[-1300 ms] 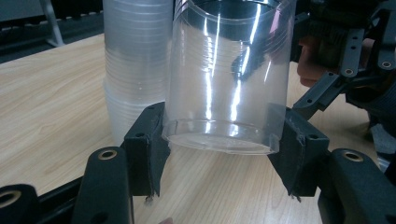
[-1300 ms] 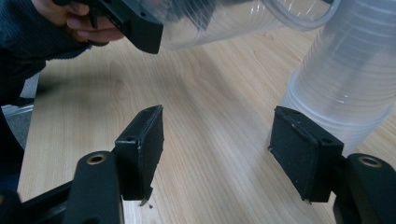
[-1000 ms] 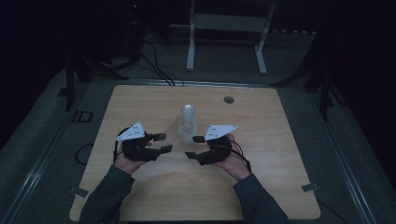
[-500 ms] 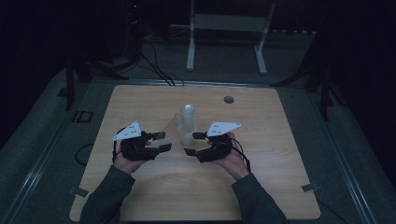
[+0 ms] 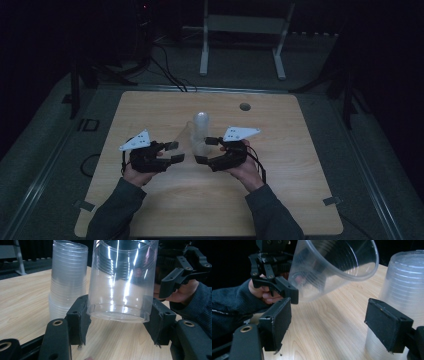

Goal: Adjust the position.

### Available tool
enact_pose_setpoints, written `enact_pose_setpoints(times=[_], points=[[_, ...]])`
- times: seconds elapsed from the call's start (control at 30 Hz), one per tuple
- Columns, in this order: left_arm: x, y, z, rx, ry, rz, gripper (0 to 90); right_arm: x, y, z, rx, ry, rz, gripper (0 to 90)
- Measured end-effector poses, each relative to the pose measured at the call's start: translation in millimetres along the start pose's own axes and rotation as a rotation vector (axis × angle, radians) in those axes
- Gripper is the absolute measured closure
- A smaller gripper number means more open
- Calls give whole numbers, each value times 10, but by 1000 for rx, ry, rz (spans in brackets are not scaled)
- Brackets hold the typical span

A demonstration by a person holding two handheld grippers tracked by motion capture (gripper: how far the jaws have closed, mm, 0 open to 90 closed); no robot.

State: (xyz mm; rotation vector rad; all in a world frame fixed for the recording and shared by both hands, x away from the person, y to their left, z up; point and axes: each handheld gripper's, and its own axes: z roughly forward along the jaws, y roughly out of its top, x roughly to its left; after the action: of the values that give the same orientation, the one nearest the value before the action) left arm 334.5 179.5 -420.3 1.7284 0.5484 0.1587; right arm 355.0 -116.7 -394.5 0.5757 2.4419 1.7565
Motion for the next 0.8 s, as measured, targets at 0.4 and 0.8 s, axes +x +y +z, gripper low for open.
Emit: enact_pose_setpoints(times=[0.4,0.8], points=[[0,9,-27,-26,-16,-5,415,-59,42,0,-80,77,78,192],[-31,22,-12,-28,-39,4,415,-42,89,57,-83,90,78,184]])
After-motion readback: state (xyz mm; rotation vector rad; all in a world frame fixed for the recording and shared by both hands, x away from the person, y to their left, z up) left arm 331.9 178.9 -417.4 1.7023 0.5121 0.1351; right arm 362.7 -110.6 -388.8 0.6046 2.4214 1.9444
